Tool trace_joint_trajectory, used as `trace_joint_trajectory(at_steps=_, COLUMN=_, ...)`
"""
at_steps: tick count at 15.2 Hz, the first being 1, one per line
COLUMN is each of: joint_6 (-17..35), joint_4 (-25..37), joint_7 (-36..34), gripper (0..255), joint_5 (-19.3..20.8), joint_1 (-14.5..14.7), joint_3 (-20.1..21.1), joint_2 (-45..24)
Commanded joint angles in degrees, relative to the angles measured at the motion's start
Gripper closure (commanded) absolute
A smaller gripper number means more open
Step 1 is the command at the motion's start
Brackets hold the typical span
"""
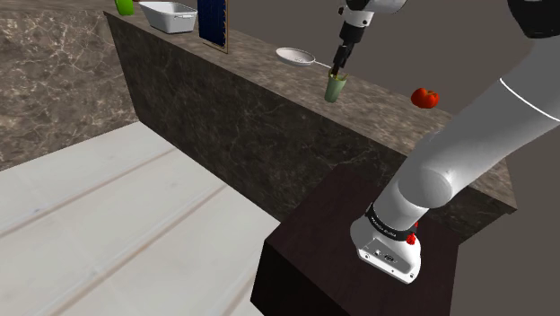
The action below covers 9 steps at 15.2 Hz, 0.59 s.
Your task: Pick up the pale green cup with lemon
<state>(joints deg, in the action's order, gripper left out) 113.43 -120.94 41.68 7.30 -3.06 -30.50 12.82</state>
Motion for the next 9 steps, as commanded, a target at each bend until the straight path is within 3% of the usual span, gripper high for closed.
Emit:
trace_joint_trajectory(at_steps=1, joint_6=1.5, joint_4=3.0, joint_7=3.2, gripper=0, joint_5=-1.7, joint_1=0.0, joint_3=-1.8, joint_2=-4.6)
trace_joint_trajectory(at_steps=9, joint_6=4.4, joint_4=16.2, joint_7=15.8, gripper=0, joint_5=-11.5, joint_1=-3.5, joint_3=-5.7, joint_2=-22.0)
